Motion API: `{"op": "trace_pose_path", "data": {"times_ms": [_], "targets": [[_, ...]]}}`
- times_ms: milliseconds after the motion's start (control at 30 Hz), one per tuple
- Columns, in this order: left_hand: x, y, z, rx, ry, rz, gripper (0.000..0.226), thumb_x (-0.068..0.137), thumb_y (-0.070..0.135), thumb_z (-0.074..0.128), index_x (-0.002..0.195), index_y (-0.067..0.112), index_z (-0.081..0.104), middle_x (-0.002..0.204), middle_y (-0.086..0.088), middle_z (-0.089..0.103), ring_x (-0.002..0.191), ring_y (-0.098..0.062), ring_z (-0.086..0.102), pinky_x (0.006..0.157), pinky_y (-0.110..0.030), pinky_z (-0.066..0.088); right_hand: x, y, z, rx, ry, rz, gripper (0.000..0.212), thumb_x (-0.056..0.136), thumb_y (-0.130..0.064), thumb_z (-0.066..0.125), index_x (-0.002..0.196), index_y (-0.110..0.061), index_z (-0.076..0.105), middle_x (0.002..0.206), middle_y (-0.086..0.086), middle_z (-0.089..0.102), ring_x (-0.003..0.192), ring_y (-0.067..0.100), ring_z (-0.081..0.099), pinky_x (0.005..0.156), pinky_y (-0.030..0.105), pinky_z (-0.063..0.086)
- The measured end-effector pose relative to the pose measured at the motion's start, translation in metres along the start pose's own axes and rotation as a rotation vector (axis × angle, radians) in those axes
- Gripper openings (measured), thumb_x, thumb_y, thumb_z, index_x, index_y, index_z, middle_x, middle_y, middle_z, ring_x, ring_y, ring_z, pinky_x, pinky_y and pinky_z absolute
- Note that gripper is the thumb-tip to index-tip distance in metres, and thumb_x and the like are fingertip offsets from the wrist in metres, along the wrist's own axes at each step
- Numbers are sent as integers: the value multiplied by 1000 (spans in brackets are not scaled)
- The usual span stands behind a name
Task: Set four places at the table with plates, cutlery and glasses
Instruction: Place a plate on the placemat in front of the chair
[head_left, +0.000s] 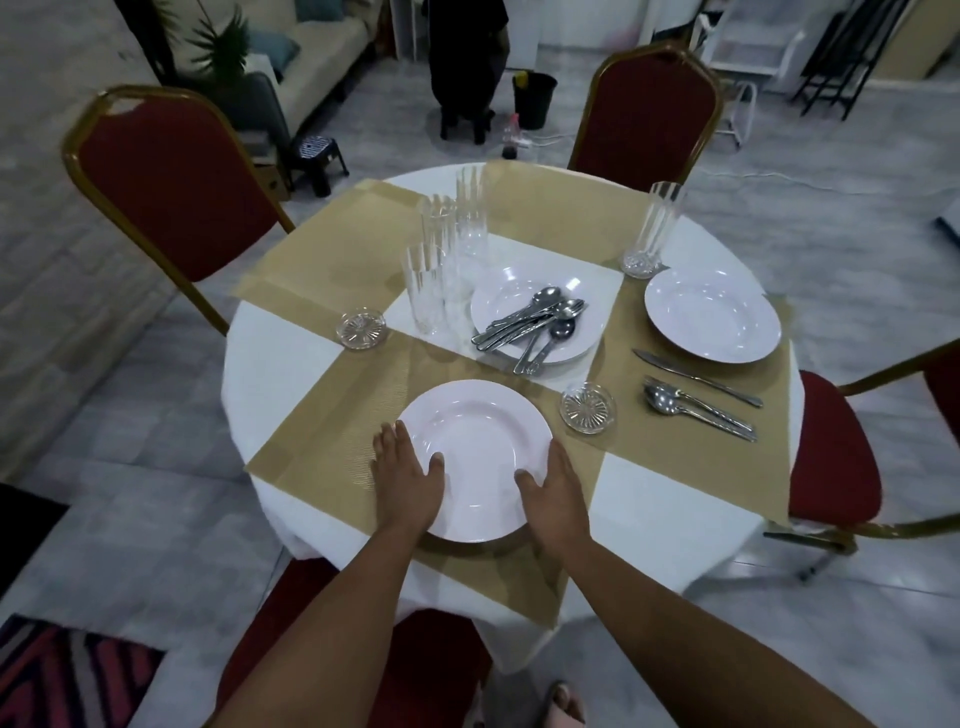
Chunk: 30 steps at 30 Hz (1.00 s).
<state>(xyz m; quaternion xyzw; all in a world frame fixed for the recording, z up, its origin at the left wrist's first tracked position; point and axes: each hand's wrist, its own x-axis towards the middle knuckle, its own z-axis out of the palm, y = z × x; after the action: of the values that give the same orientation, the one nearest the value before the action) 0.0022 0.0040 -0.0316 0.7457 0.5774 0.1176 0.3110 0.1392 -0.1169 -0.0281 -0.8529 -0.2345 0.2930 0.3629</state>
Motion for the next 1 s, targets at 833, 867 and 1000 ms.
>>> {"op": "trace_pose_path", "data": {"times_ms": [833,867,1000], "targets": [[-14,17,17,26,-17,7,73,98,30,41,153,9,-2,162,-7,-7,149,-21,-10,121,-41,-6,4,2,-11,-113,60,115,69,97,-35,50,156,-21,17,161,-3,27,144,26,32,112,45,35],[-14,17,17,29,-20,6,73,98,30,41,153,9,-3,162,-7,-7,149,-21,-10,121,-41,-6,4,3,-11,-112,59,118,69,97,-35,50,156,-21,17,161,-3,26,145,26,31,112,45,35],[-14,17,17,43,-18,8,74,98,31,41,153,9,-3,162,-7,-6,149,-21,-10,121,-42,-6,3,4,-11,-122,56,115,69,97,-36,50,156,-22,16,162,-3,25,145,25,31,112,44,35]]}}
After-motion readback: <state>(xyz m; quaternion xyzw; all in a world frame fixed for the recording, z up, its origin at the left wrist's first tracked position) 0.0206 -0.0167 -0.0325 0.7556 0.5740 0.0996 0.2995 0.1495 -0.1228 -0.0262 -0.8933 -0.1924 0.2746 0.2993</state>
